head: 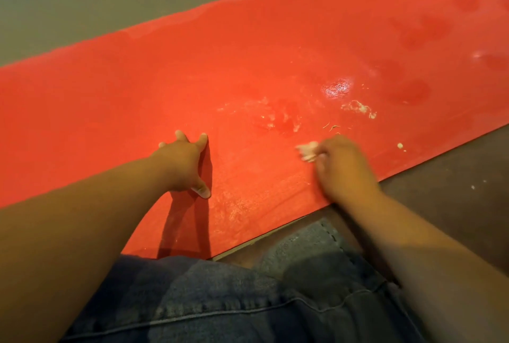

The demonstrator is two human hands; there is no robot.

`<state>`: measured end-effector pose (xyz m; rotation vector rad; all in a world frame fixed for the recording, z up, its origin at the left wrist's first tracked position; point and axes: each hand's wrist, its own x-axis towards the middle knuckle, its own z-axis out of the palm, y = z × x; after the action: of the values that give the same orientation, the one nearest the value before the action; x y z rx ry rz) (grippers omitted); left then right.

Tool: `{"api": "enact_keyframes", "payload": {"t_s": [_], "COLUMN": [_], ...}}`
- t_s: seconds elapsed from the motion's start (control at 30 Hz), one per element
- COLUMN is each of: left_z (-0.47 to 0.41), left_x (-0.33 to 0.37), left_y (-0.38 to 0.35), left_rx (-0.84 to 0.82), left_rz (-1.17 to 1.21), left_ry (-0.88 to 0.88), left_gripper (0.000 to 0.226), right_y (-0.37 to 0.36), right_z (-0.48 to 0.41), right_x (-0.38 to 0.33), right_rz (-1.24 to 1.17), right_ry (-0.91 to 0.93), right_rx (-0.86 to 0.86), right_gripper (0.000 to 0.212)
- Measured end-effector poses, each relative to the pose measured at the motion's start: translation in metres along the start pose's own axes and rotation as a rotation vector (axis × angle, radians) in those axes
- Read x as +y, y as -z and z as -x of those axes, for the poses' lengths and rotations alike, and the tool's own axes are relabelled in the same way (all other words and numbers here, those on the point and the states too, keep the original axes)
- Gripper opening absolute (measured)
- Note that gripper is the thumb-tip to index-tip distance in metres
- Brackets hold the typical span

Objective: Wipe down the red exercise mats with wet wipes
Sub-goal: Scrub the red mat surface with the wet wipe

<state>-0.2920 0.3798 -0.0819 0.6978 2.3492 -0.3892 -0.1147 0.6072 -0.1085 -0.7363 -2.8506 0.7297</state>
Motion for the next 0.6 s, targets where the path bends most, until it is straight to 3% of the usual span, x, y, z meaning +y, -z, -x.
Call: {"api": "enact_keyframes", "payload": {"t_s": [0.1,0.2,0.27,0.33,0.43,0.5,0.6], "left_z": [0.0,0.003,0.005,0.008,0.01,0.011,0.011], "left_x": [-0.001,-0.002,-0.001,0.001,0.004,0.006,0.01], "left_y": [-0.001,-0.001,-0.002,-0.004,-0.007,-0.007,-0.004], "left_rx": [0.02,0.033,0.044,0.053,0.056,0.048,0.044], "left_rz": [-0.022,-0.044,-0.067,-0.094,-0.108,-0.104,-0.094], "left_ry": [-0.007,-0.013,-0.02,-0.04,-0.051,-0.045,-0.039], "left_gripper": [0.139,0.137,0.134,0.128,0.12,0.119,0.12], "right_y": [0.012,-0.016,-0.035,-0.03,0.011,0.039,0.038], "right_z": [0.005,0.04,0.068,0.074,0.047,0.035,0.044], "right_x": [0.016,-0.03,-0.057,-0.056,-0.013,0.022,0.02], "right_rz": [0.052,-0.086,-0.087,-0.066,-0.01,0.068,0.313], "right_ry": [-0.174,0.061,0.287,0.336,0.094,-0.124,-0.136], "right_rx": [0.119,-0.021,-0.177,-0.257,-0.201,-0.061,-0.018], "right_gripper": [0.023,0.035,0.028,0.021,0.015,0.014,0.022]}}
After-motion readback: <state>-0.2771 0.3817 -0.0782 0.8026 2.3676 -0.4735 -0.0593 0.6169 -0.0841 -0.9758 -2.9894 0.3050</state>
